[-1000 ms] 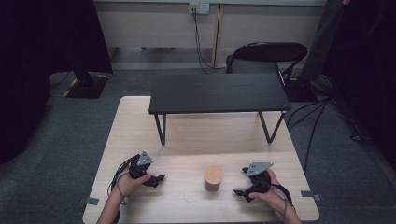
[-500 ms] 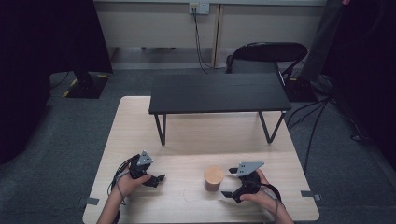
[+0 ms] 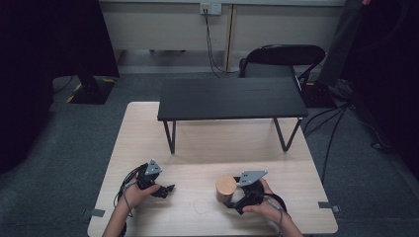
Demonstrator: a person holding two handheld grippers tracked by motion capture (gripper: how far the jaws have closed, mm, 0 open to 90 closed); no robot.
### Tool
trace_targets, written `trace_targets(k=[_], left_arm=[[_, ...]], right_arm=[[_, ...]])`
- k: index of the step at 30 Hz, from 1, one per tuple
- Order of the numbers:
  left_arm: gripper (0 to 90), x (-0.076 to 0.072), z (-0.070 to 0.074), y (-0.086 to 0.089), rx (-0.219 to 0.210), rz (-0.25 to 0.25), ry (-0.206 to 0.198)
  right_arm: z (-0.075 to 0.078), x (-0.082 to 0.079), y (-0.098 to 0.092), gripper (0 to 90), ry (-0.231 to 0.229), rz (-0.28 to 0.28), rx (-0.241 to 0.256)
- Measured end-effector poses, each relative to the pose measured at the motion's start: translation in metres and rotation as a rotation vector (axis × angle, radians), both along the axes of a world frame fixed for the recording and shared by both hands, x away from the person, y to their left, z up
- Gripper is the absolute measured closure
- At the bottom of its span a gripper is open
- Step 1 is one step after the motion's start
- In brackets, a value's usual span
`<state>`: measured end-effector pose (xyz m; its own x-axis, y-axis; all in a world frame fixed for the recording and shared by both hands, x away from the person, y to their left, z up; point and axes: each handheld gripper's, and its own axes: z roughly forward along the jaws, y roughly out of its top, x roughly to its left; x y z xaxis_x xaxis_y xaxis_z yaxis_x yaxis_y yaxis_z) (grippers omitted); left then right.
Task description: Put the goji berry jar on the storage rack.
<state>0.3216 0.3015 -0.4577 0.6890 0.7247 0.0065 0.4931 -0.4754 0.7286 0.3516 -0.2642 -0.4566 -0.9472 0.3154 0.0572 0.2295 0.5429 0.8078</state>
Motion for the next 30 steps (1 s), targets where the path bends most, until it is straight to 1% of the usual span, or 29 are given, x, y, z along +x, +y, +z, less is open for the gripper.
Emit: trace_targets(k=[2, 6, 8, 10, 13, 15, 16, 18, 25, 30], left_arm=[[0.0, 0.0, 0.0, 0.0, -0.001, 0.001, 0.0], [0.0, 0.0, 0.0, 0.0, -0.001, 0.001, 0.0], [0.0, 0.0, 0.0, 0.0, 0.0, 0.0, 0.0], [0.0, 0.0, 0.0, 0.0, 0.0, 0.0, 0.0], [0.0, 0.0, 0.0, 0.0, 0.0, 0.0, 0.0], [0.0, 0.0, 0.0, 0.0, -0.001, 0.001, 0.0], [0.0, 0.0, 0.0, 0.0, 0.0, 0.0, 0.0], [0.0, 0.0, 0.0, 0.0, 0.0, 0.0, 0.0], [0.0, 0.0, 0.0, 0.0, 0.0, 0.0, 0.0], [0.0, 0.0, 0.0, 0.0, 0.0, 0.0, 0.0]], right_arm=[[-0.001, 0.001, 0.002, 1.8, 0.007, -0.003, 0.004], [-0.003, 0.001, 0.006, 6.4, -0.008, 0.017, 0.005], [-0.003, 0.002, 0.009, 8.3, -0.008, 0.024, -0.002], [-0.004, 0.0, 0.011, 11.7, -0.02, 0.022, -0.009], [-0.005, 0.001, 0.011, 18.5, -0.035, 0.032, 0.006], [-0.005, 0.0, 0.011, 22.4, -0.044, 0.034, 0.008], [-0.004, -0.001, 0.012, 25.1, -0.057, 0.033, 0.002], [-0.003, -0.002, 0.012, 25.4, -0.068, 0.036, -0.004], [-0.002, -0.004, 0.014, 25.6, -0.073, 0.03, -0.01], [0.003, -0.003, 0.014, 25.6, -0.053, 0.031, -0.021]])
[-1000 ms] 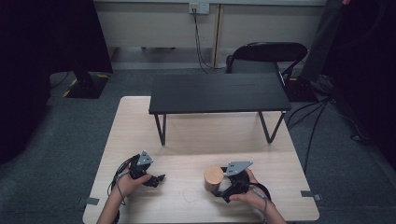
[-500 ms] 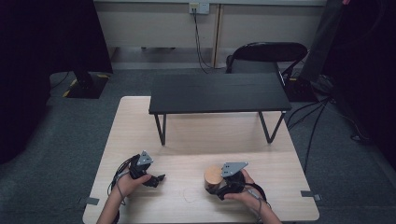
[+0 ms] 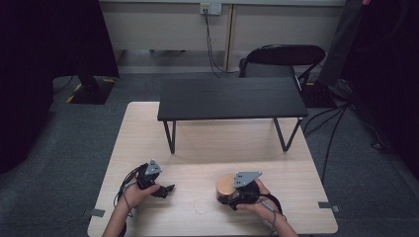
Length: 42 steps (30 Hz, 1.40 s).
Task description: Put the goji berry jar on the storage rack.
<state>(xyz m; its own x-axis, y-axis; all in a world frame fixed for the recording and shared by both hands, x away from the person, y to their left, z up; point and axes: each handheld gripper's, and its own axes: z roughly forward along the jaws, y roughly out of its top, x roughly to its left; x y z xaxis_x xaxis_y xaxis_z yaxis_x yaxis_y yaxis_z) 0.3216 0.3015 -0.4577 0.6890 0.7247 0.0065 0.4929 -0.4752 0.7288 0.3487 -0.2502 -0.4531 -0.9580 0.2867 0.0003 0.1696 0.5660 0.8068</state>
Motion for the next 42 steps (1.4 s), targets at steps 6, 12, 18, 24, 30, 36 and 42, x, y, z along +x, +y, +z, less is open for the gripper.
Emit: trace_targets(k=[6, 12, 18, 24, 30, 36, 42], left_arm=[[0.0, 0.0, 0.0, 0.0, 0.0, 0.0, 0.0], [0.0, 0.0, 0.0, 0.0, -0.001, 0.001, 0.0], [0.0, 0.0, 0.0, 0.0, -0.001, 0.001, 0.0], [0.0, 0.0, 0.0, 0.0, 0.0, 0.0, 0.0], [0.0, 0.0, 0.0, 0.0, 0.0, 0.0, 0.0], [0.0, 0.0, 0.0, 0.0, 0.001, 0.0, 0.0], [0.0, 0.0, 0.0, 0.0, 0.001, 0.0, 0.0]], right_arm=[[0.012, -0.003, -0.004, 25.7, 0.009, -0.021, 0.002], [0.03, -0.006, -0.008, 25.7, 0.006, -0.042, 0.023], [0.055, -0.007, -0.01, 25.7, 0.004, -0.059, 0.036], [0.082, -0.006, -0.011, 25.7, -0.005, -0.063, 0.027], [0.105, -0.002, -0.015, 25.7, -0.006, -0.068, 0.028], [0.139, 0.006, -0.024, 25.7, -0.009, -0.089, 0.04], [0.167, 0.013, -0.028, 25.7, -0.018, -0.122, 0.041]])
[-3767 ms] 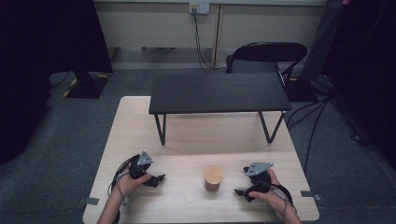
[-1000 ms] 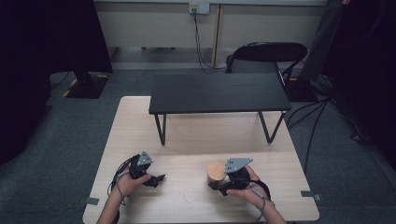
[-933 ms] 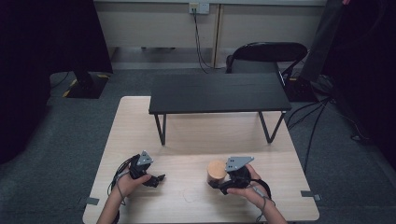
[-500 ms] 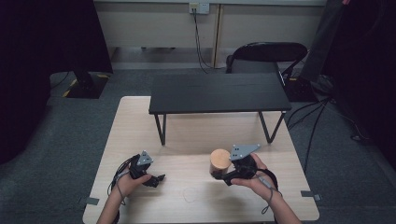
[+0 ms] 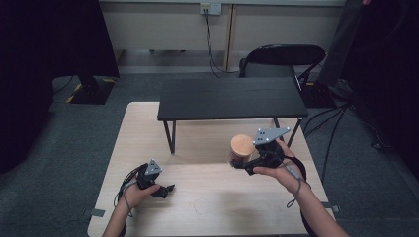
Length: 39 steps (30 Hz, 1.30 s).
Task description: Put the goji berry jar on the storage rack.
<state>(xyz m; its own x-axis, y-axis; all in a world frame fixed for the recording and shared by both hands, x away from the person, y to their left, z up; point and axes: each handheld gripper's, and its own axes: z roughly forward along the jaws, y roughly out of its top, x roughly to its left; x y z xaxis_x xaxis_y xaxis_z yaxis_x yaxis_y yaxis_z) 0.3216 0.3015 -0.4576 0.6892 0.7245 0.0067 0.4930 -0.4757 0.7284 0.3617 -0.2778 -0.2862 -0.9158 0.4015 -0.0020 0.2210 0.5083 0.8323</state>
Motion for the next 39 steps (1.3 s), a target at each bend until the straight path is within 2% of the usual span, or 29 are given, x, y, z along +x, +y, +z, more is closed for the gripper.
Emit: trace_targets(k=[6, 10, 17, 23, 29, 39], left_arm=[[0.0, 0.0, 0.0, 0.0, 0.0, 0.0, 0.0], [0.0, 0.0, 0.0, 0.0, 0.0, 0.0, 0.0], [0.0, 0.0, 0.0, 0.0, 0.0, 0.0, 0.0], [0.0, 0.0, 0.0, 0.0, 0.0, 0.0, 0.0], [0.0, 0.0, 0.0, 0.0, -0.003, 0.002, 0.0], [0.0, 0.0, -0.001, 0.0, -0.005, 0.003, -0.002]], right_arm=[[0.019, 0.006, -0.001, 25.7, -0.01, -0.02, 0.004], [0.038, 0.013, -0.001, 25.7, -0.025, -0.059, 0.027], [0.06, 0.024, 0.011, 25.7, -0.066, -0.112, 0.015], [0.066, 0.037, 0.024, 25.7, -0.073, -0.161, 0.001], [0.061, 0.052, 0.027, 25.7, -0.05, -0.204, 0.024], [0.062, 0.083, 0.032, 25.7, -0.018, -0.288, 0.0]])
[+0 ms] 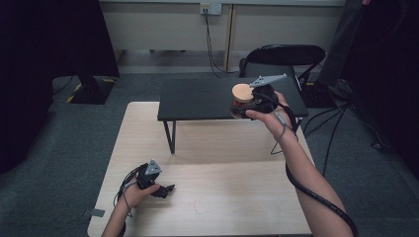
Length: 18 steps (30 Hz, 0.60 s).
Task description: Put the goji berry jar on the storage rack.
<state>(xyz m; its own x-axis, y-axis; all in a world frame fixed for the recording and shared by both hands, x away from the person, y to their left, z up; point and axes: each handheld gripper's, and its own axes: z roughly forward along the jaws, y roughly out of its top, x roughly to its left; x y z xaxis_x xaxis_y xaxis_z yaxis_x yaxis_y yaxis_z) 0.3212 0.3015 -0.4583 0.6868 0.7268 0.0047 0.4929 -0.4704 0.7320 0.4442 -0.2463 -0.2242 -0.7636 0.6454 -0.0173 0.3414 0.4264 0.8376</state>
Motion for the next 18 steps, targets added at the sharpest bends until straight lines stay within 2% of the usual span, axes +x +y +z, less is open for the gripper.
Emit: trace_targets(k=[6, 15, 18], left_arm=[[0.0, 0.0, 0.0, 0.0, 0.001, -0.001, 0.001], [0.0, 0.001, 0.001, 0.0, 0.004, -0.004, 0.002], [0.0, 0.001, 0.001, 0.0, 0.003, -0.005, 0.002]], right_arm=[[-0.006, 0.015, 0.001, 25.6, 0.023, -0.034, -0.001], [-0.011, 0.029, 0.009, 25.6, 0.023, -0.035, -0.043], [-0.013, 0.033, 0.009, 25.6, 0.023, -0.036, -0.038]])
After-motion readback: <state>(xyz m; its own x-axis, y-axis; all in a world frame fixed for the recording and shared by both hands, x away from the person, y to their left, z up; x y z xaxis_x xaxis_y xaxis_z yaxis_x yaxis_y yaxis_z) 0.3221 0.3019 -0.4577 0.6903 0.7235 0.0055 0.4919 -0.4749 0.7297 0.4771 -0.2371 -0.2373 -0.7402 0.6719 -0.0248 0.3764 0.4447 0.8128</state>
